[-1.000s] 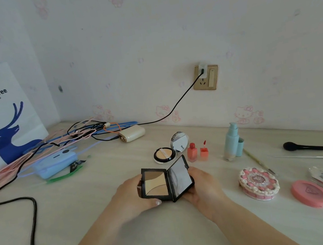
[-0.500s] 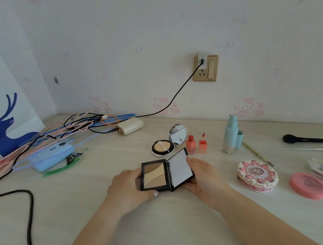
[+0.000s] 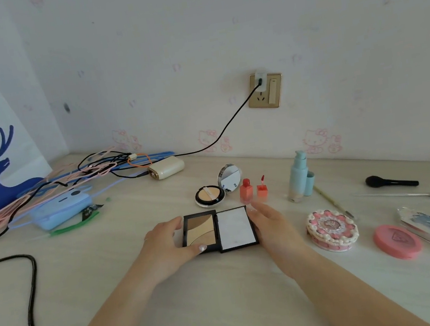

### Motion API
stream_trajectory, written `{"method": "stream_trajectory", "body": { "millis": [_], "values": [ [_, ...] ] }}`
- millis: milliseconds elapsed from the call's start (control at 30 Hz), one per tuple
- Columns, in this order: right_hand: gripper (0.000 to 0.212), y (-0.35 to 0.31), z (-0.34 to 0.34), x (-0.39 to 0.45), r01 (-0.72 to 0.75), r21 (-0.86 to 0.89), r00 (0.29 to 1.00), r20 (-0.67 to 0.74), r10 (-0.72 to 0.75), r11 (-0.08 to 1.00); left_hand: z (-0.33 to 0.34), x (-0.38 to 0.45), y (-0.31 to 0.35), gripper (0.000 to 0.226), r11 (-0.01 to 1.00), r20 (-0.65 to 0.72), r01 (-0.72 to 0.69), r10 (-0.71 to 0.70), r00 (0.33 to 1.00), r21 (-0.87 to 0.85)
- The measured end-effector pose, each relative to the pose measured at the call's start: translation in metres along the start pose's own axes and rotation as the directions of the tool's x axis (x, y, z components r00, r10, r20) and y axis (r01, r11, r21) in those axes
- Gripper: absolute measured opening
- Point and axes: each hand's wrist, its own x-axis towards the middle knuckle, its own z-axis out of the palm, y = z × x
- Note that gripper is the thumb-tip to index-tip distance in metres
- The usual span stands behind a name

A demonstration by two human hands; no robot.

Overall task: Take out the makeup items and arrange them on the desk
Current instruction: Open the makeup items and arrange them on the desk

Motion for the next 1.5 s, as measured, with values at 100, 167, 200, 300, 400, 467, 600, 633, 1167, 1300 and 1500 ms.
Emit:
{"method": "stream_trajectory", "body": {
  "millis": [100, 167, 200, 300, 400, 467, 600, 633, 1167, 1300, 1500],
  "values": [
    [0.048, -0.005, -0.001, -0.005, 0.015, -0.056, 1.0, 0.004, -0.015, 0.998, 0.001, -0.003, 0.009, 0.052, 0.999, 0.008, -0.045, 0.045, 0.999, 0.001],
    [0.046, -0.008, -0.004, -0.01, 0.03, -0.074, 1.0, 0.005, -0.03, 0.997, 0.004, -0.003, 0.013, 0.06, 0.997, -0.01, -0.069, 0.069, 0.998, -0.022],
    [0.044, -0.008, -0.008, -0.011, 0.042, -0.081, 0.999, -0.001, -0.042, 0.996, 0.006, -0.002, 0.015, 0.059, 0.996, -0.022, -0.078, 0.077, 0.997, -0.051],
    [0.033, -0.017, -0.029, -0.02, 0.133, -0.132, 0.989, -0.047, -0.14, 0.982, 0.017, -0.003, 0.034, 0.051, 0.983, -0.035, -0.12, 0.117, 0.993, -0.138],
    [0.028, -0.031, -0.062, -0.024, 0.165, -0.29, 0.967, -0.139, -0.212, 0.943, 0.034, -0.002, 0.058, 0.053, 0.967, -0.052, -0.205, 0.2, 0.978, -0.149],
    [0.04, -0.035, -0.087, -0.022, 0.133, -0.437, 0.961, -0.161, -0.223, 0.89, 0.048, -0.002, 0.076, 0.054, 0.953, -0.016, -0.258, 0.258, 0.966, -0.16],
    [0.055, -0.034, -0.128, -0.028, 0.065, -0.771, 0.976, -0.082, -0.201, 0.633, 0.084, -0.001, 0.106, 0.07, 0.938, 0.102, -0.308, 0.326, 0.94, -0.16],
    [0.06, -0.033, -0.135, -0.032, 0.047, -0.828, 0.981, -0.069, -0.183, 0.559, 0.092, -0.001, 0.114, 0.073, 0.937, 0.131, -0.314, 0.334, 0.933, -0.154],
    [0.094, -0.021, -0.142, -0.03, 0.061, -0.91, 0.995, 0.024, -0.094, 0.409, 0.137, 0.006, 0.148, 0.074, 0.926, 0.188, -0.364, 0.377, 0.907, -0.101],
    [0.089, -0.025, -0.143, -0.034, 0.05, -0.864, 0.985, -0.041, -0.169, 0.5, 0.136, 0.006, 0.149, 0.076, 0.888, 0.111, -0.366, 0.408, 0.906, -0.277],
    [0.073, -0.038, -0.142, -0.04, 0.084, -0.715, 0.964, -0.119, -0.239, 0.694, 0.132, 0.002, 0.152, 0.064, 0.631, 0.14, -0.186, 0.43, 0.892, -0.753]
  ]
}}
